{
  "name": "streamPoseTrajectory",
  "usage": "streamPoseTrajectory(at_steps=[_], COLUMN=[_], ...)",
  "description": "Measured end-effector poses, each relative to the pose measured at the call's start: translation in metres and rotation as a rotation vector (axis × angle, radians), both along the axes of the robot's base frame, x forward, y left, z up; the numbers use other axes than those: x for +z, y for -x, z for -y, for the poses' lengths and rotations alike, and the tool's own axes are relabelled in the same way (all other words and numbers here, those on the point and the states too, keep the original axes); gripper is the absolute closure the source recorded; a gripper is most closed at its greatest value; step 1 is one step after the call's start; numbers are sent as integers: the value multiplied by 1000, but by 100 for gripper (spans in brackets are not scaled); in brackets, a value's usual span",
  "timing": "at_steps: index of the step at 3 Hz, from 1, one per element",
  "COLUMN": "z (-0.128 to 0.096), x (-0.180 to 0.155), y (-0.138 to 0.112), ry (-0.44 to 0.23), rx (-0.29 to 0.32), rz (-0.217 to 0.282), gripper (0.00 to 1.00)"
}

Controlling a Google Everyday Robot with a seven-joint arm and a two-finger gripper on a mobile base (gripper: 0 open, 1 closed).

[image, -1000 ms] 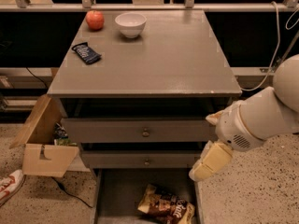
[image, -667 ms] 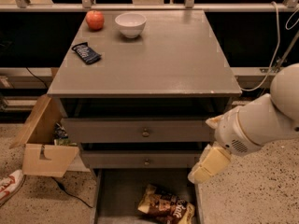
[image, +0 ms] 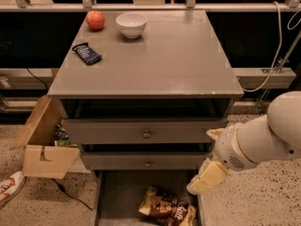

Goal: Pick brown chip bag from bottom drawer and place on counter

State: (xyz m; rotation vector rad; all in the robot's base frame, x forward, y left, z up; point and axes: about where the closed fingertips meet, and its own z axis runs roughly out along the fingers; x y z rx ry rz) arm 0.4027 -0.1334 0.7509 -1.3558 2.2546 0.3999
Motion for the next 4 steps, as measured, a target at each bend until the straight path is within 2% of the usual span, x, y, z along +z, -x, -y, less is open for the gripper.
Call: streamPoseTrajectory(at_steps=[1, 2, 3, 4], z=[-4, -21, -35, -35], x=[-30, -105, -174, -175], y=[-2, -7, -12, -12], ry=[-53, -159, -263, -263], rx=[20, 77, 107, 107], rz=[-2, 5, -4, -4], gripper=[0, 0, 0, 0])
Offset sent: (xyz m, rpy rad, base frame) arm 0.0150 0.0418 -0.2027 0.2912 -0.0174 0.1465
